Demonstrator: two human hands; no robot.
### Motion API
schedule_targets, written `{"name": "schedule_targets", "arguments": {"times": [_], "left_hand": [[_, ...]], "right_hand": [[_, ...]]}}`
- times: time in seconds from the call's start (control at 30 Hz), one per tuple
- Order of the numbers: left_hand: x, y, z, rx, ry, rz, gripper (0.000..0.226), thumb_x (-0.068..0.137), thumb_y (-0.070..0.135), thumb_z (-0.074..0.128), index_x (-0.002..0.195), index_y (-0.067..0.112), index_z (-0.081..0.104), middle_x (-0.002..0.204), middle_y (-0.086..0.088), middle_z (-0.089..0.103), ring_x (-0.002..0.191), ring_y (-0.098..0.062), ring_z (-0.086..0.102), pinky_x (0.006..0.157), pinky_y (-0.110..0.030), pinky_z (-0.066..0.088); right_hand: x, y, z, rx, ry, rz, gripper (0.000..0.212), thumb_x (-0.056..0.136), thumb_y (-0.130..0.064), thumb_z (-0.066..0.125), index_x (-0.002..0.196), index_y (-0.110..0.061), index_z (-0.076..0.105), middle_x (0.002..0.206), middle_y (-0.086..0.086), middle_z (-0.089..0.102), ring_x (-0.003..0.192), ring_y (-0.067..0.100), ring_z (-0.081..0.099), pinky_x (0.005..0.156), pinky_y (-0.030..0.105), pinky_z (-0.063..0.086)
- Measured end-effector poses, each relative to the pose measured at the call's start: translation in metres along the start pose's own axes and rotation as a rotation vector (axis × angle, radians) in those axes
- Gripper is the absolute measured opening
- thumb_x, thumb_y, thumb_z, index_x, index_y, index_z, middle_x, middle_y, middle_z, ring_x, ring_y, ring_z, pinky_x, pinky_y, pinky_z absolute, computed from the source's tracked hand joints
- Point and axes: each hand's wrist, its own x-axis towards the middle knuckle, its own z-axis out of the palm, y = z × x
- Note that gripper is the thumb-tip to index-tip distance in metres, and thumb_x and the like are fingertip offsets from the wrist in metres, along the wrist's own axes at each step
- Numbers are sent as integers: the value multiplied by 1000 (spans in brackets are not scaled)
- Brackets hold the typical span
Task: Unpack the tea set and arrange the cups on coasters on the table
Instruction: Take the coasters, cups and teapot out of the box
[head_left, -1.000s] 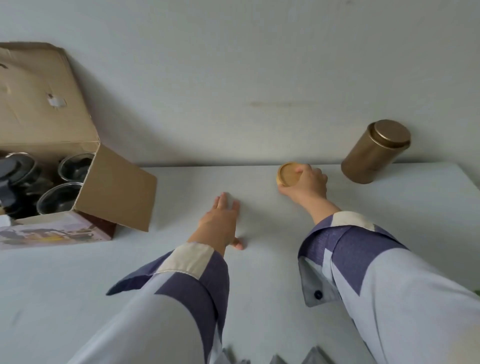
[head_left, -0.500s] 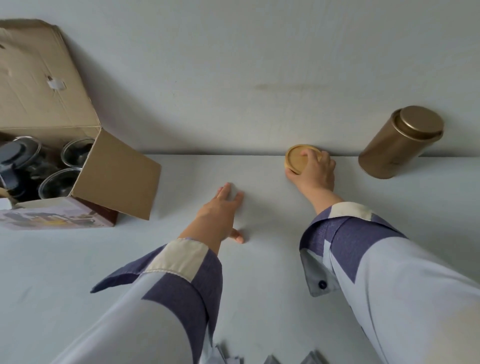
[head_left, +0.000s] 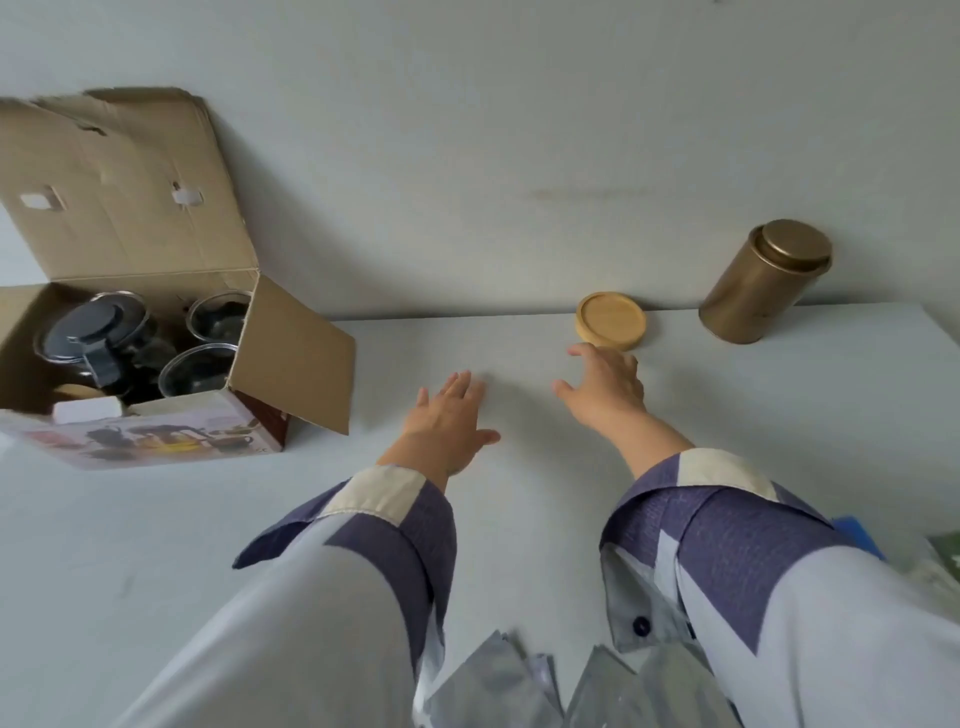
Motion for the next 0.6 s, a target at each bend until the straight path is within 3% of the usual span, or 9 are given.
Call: {"name": "schedule_targets", "arguments": {"times": [0.1, 0.2, 0.37, 0.47, 0.6], "left_hand": [[-26, -37, -23, 115, 172, 64, 47, 98, 34, 41, 144, 23, 34, 158, 2, 14, 146, -14, 2, 119, -41, 1], [-60, -89, -54, 121, 439, 62, 36, 97, 19, 42, 131, 25, 50, 150, 4, 34, 144, -13, 16, 117, -34, 8], [-118, -181, -90, 99, 727, -125, 35, 96, 14, 43, 129, 18, 54, 143, 1, 44, 140, -17, 27, 116, -35, 17], [-143, -230, -99, -23, 763, -286, 39, 97, 17, 39, 135, 15, 46, 146, -2, 39, 140, -21, 26, 115, -42, 25], [-157, -278, -102, -239, 633, -520, 48, 98, 22, 32, 145, 10, 26, 154, -6, 24, 141, -26, 22, 113, -45, 27]], "right_hand": [[-24, -44, 2, 32, -38, -96, 37, 91, -33, 52, 127, -25, 49, 135, 5, 47, 129, 28, 32, 97, 41, 38], [-47, -105, 4, 88, -52, -201, 32, 90, -27, 51, 122, -25, 54, 132, 6, 50, 126, 29, 37, 96, 40, 39], [-81, -210, 13, 159, -51, -434, 29, 90, -22, 53, 118, -21, 60, 126, 5, 56, 121, 25, 47, 99, 36, 41], [-100, -267, 21, 201, -28, -568, 26, 90, -16, 54, 114, -19, 64, 122, 3, 60, 115, 23, 52, 94, 32, 43], [-121, -329, 35, 249, -58, -705, 26, 91, -11, 53, 113, -17, 66, 120, 1, 64, 110, 19, 57, 84, 21, 41]]}}
